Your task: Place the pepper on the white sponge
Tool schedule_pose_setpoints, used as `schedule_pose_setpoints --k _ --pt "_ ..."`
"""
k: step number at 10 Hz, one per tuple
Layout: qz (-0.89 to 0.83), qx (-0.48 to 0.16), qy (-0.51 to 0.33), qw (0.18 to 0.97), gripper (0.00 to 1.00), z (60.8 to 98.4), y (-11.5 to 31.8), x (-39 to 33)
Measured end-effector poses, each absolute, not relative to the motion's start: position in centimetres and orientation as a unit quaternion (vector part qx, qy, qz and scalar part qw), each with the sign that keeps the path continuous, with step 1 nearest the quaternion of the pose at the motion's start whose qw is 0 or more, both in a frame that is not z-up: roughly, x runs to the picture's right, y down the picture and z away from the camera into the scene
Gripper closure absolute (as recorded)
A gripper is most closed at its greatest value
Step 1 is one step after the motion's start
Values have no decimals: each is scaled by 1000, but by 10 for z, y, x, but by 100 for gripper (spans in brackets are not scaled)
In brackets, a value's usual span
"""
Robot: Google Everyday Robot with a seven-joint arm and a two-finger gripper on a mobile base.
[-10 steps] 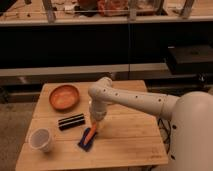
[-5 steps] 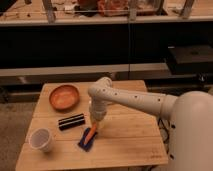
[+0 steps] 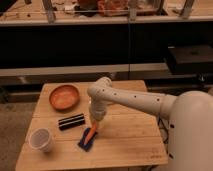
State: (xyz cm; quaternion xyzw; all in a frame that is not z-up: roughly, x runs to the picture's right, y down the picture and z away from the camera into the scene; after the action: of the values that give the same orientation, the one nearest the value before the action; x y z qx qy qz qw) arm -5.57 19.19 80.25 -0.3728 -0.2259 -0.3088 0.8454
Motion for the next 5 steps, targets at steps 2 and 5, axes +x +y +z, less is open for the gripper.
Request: schedule_pose_setpoints --k 2,5 --pt "-310 -373 -225 845 87 804 193 -56" --pt "-322 -362 -229 844 56 804 194 -62"
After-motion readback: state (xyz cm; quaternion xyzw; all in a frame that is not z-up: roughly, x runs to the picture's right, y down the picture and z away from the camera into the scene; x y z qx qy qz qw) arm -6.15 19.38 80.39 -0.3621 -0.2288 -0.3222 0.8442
